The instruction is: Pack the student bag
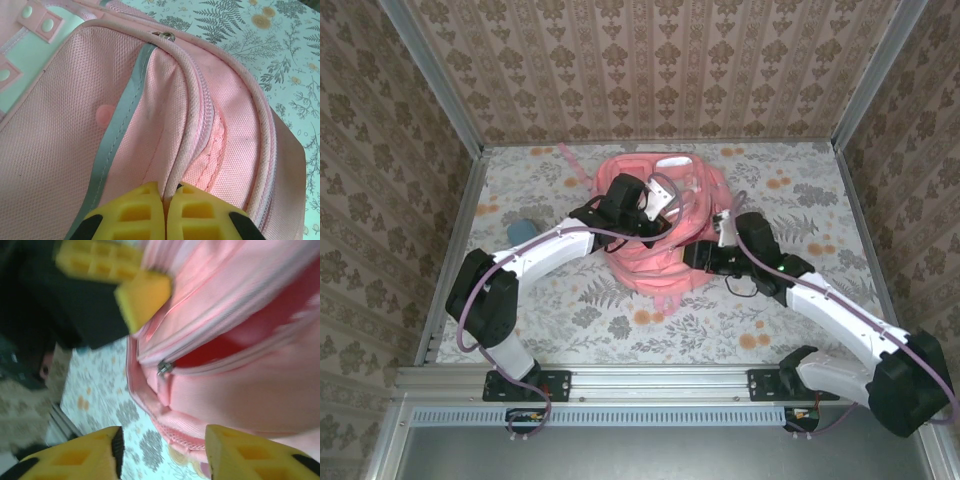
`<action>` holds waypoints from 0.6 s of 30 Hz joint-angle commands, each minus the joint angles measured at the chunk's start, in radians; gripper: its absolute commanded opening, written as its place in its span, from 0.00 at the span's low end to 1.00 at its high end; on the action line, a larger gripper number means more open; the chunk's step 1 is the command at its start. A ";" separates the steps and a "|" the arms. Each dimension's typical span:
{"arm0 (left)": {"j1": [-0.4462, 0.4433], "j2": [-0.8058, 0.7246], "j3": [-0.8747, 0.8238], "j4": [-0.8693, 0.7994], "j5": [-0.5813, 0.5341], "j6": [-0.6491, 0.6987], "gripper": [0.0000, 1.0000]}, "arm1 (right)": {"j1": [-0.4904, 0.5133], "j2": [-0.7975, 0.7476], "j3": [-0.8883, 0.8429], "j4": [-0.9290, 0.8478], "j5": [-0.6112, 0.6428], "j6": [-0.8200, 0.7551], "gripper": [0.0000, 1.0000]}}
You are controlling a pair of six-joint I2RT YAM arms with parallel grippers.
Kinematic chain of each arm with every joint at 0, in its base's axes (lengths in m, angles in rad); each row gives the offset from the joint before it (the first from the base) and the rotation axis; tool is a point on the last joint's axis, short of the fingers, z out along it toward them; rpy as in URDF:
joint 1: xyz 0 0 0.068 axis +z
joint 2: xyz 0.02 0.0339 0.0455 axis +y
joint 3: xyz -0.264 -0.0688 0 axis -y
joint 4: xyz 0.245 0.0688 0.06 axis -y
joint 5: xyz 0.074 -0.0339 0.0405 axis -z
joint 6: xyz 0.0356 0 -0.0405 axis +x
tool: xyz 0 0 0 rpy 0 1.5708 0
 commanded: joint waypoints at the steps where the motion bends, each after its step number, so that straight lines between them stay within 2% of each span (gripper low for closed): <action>1: 0.014 -0.061 -0.018 0.098 0.019 0.022 0.00 | -0.053 -0.026 -0.020 0.014 -0.014 0.141 0.56; 4: 0.014 -0.075 -0.031 0.105 0.039 0.036 0.00 | -0.081 -0.013 0.009 0.023 -0.030 0.221 0.60; 13: 0.015 -0.091 -0.053 0.111 0.063 0.045 0.00 | -0.100 0.133 0.098 0.127 -0.087 0.363 0.59; 18: 0.014 -0.101 -0.060 0.112 0.065 0.045 0.00 | -0.100 0.190 0.129 0.171 -0.087 0.381 0.54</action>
